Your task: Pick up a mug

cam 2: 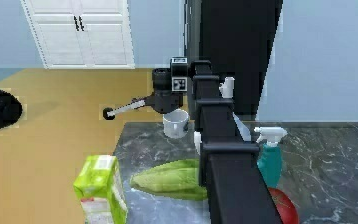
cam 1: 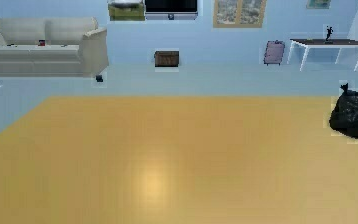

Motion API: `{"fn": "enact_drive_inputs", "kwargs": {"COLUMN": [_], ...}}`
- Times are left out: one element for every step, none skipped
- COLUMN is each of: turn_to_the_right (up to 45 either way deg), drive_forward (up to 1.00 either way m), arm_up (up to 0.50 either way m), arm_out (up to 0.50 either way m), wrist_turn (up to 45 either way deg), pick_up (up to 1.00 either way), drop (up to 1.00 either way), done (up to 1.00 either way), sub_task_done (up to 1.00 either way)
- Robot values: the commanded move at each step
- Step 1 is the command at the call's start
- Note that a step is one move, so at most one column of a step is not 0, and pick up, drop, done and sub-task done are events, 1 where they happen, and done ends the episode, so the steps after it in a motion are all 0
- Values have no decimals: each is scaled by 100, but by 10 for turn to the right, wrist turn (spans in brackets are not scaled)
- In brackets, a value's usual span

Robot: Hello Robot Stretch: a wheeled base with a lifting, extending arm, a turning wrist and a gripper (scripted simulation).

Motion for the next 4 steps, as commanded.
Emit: {"fn": "enact_drive_inputs", "kwargs": {"turn_to_the_right": [0,0,0,0], "drive_forward": [0,0,0,0], "arm_up": [0,0,-10,0], "arm_out": [0,0,0,0], "wrist_turn": [450,30,0,0], "pick_up": [0,0,0,100], "drop": [0,0,0,0], "done": [0,0,0,0], "sub_task_done": [0,0,0,0]}}
